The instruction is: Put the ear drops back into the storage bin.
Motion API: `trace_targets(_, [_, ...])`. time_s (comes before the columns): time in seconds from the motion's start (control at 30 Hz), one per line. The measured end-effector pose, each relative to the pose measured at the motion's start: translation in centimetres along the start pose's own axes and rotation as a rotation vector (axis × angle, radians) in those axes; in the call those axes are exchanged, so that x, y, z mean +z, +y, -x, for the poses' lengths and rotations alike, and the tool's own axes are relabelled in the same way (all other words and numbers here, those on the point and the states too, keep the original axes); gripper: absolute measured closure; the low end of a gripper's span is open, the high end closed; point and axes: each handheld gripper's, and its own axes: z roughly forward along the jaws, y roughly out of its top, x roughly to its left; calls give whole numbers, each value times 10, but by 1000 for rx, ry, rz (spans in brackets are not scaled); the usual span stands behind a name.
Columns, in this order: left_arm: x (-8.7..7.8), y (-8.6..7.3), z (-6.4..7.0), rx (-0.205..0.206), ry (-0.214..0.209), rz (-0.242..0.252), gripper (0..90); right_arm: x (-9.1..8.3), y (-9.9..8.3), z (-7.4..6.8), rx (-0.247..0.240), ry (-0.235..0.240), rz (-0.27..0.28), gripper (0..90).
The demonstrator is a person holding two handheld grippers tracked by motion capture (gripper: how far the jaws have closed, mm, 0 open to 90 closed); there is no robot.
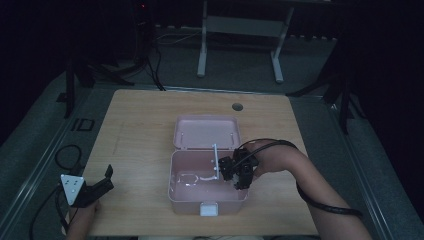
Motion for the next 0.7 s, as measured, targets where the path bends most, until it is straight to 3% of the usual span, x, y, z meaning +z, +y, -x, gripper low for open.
trace_targets(0.37, [0,0,0,0,1,-2,24,40,18,5,-49,36,-49,591])
trace_targets(0.7, [0,0,0,-1,2,-1,24,61,25,11,-71,33,-75,591])
